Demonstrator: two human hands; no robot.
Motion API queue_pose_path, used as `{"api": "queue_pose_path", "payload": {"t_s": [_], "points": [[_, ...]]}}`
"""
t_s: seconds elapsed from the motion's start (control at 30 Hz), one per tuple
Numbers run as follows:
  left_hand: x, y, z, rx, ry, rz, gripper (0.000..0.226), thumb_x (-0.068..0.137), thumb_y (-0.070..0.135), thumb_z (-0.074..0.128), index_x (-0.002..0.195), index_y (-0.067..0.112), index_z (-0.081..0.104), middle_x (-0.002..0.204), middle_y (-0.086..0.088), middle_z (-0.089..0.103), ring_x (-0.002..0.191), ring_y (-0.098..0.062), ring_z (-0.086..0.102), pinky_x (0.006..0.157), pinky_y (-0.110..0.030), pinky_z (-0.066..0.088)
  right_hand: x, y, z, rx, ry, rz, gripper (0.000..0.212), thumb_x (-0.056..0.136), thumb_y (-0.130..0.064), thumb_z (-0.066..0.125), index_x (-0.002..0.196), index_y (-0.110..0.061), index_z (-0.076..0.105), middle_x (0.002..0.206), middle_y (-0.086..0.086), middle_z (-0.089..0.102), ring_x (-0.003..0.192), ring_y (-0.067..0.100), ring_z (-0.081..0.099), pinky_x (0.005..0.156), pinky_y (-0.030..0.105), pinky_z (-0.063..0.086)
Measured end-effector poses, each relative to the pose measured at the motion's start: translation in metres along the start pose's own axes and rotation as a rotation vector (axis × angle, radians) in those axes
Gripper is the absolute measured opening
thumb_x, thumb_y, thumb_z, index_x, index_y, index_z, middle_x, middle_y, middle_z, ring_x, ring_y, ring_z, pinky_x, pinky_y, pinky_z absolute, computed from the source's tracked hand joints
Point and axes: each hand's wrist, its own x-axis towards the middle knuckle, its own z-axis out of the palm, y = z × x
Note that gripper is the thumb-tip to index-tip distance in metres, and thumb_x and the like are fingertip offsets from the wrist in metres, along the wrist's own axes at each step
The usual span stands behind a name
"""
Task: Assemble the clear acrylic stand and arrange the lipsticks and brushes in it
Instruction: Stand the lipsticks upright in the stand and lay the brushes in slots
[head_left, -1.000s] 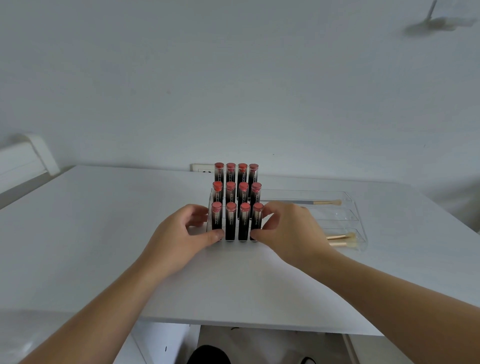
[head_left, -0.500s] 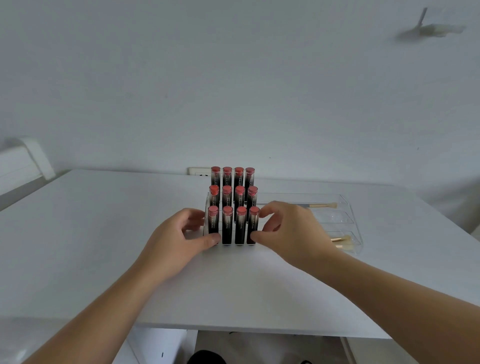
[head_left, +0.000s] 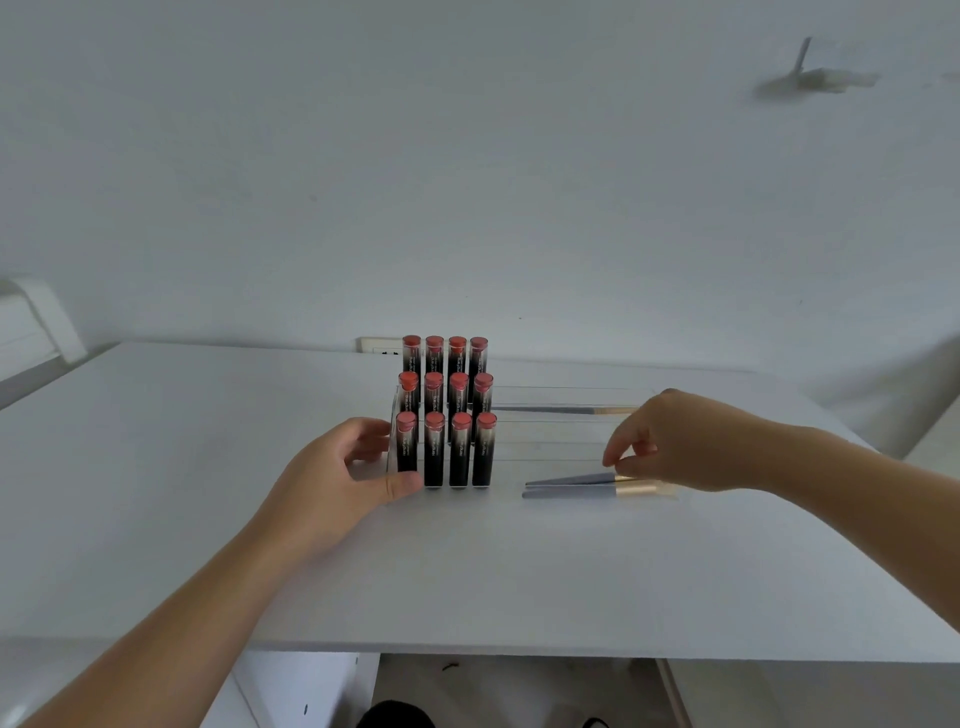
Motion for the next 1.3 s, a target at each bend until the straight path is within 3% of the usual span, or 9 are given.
{"api": "queue_pose_path", "payload": {"t_s": [0.17, 0.37, 0.47, 0.6, 0.7, 0.83, 0.97, 1.17, 1.3], "points": [[0.000, -0.004, -0.001, 0.007, -0.010, 0.002, 0.085, 0.046, 0.075, 0.078, 0.121, 0.037, 0.062, 0.113, 0.023, 0.068, 0.108, 0.009, 0.060, 0.085, -0.016, 0.043, 0.002, 0.008, 0.001, -0.157, -0.041, -0.031, 0.018, 0.095, -0.046, 0.059, 0.107, -0.048, 0.072, 0.078, -0.022, 0.055, 0.071, -0.010, 0.046, 0.058, 0.012, 0.030], [0.000, -0.003, -0.001, 0.000, -0.006, 0.005, 0.081, 0.044, 0.079, 0.077, 0.115, 0.043, 0.062, 0.111, 0.026, 0.068, 0.104, 0.013, 0.060, 0.087, -0.018, 0.045, 0.005, 0.011, 0.001, -0.196, -0.098, -0.034, 0.016, 0.095, -0.049, 0.056, 0.100, -0.046, 0.071, 0.059, -0.024, 0.062, 0.073, -0.014, 0.047, 0.058, 0.017, 0.031], [0.000, -0.003, -0.001, -0.006, -0.007, 0.007, 0.079, 0.043, 0.083, 0.076, 0.112, 0.046, 0.061, 0.109, 0.029, 0.067, 0.105, 0.015, 0.059, 0.087, -0.019, 0.045, 0.007, 0.011, 0.000, -0.124, -0.168, -0.016, 0.016, 0.094, -0.047, 0.053, 0.096, -0.043, 0.069, 0.057, -0.014, 0.069, 0.076, -0.028, 0.044, 0.060, 0.023, 0.040], [0.000, -0.005, 0.001, 0.023, -0.005, 0.004, 0.077, 0.049, 0.073, 0.079, 0.117, 0.043, 0.061, 0.111, 0.029, 0.066, 0.105, 0.016, 0.057, 0.085, -0.017, 0.043, 0.009, 0.010, -0.002, -0.121, -0.186, -0.024, 0.014, 0.092, -0.045, 0.057, 0.091, -0.038, 0.068, 0.057, -0.010, 0.070, 0.066, -0.020, 0.052, 0.058, 0.024, 0.039], [0.000, -0.005, 0.001, 0.023, -0.005, 0.006, 0.070, 0.048, 0.074, 0.078, 0.110, 0.048, 0.059, 0.109, 0.032, 0.064, 0.101, 0.022, 0.056, 0.083, -0.012, 0.041, 0.010, 0.009, -0.002, -0.154, -0.165, -0.030, 0.012, 0.091, -0.045, 0.059, 0.088, -0.037, 0.067, 0.055, -0.015, 0.067, 0.074, -0.018, 0.051, 0.059, 0.024, 0.039], [0.001, -0.006, 0.000, 0.028, -0.006, 0.007, 0.071, 0.049, 0.073, 0.079, 0.113, 0.047, 0.059, 0.111, 0.030, 0.066, 0.106, 0.014, 0.057, 0.086, -0.018, 0.044, 0.009, 0.005, -0.003, -0.113, -0.118, -0.054, 0.005, 0.090, -0.043, 0.063, 0.088, -0.039, 0.066, 0.057, -0.020, 0.066, 0.067, -0.006, 0.057, 0.058, 0.022, 0.039], [0.000, -0.009, 0.001, 0.027, -0.004, 0.010, 0.078, 0.050, 0.073, 0.078, 0.120, 0.041, 0.061, 0.114, 0.025, 0.067, 0.109, 0.009, 0.059, 0.089, -0.021, 0.044, 0.007, 0.003, -0.007, -0.008, -0.249, -0.043, 0.012, 0.092, -0.041, 0.056, 0.087, -0.038, 0.066, 0.062, -0.004, 0.072, 0.049, 0.001, 0.060, 0.056, 0.018, 0.042], [0.000, -0.006, 0.002, 0.039, -0.011, 0.010, 0.079, 0.053, 0.071, 0.078, 0.122, 0.039, 0.061, 0.116, 0.025, 0.066, 0.110, 0.008, 0.058, 0.090, -0.022, 0.045, 0.007, 0.005, -0.012, -0.059, -0.392, 0.017, 0.019, 0.090, -0.041, 0.051, 0.105, -0.038, 0.064, 0.062, -0.006, 0.073, 0.050, 0.004, 0.065, 0.071, 0.024, 0.048], [0.000, -0.005, 0.001, 0.029, -0.011, 0.008, 0.074, 0.053, 0.071, 0.078, 0.118, 0.042, 0.061, 0.115, 0.027, 0.066, 0.109, 0.011, 0.057, 0.088, -0.019, 0.044, 0.004, 0.005, -0.013, -0.167, -0.403, 0.046, 0.022, 0.088, -0.042, 0.054, 0.107, -0.035, 0.062, 0.058, -0.008, 0.072, 0.049, 0.004, 0.066, 0.066, 0.023, 0.047]]}}
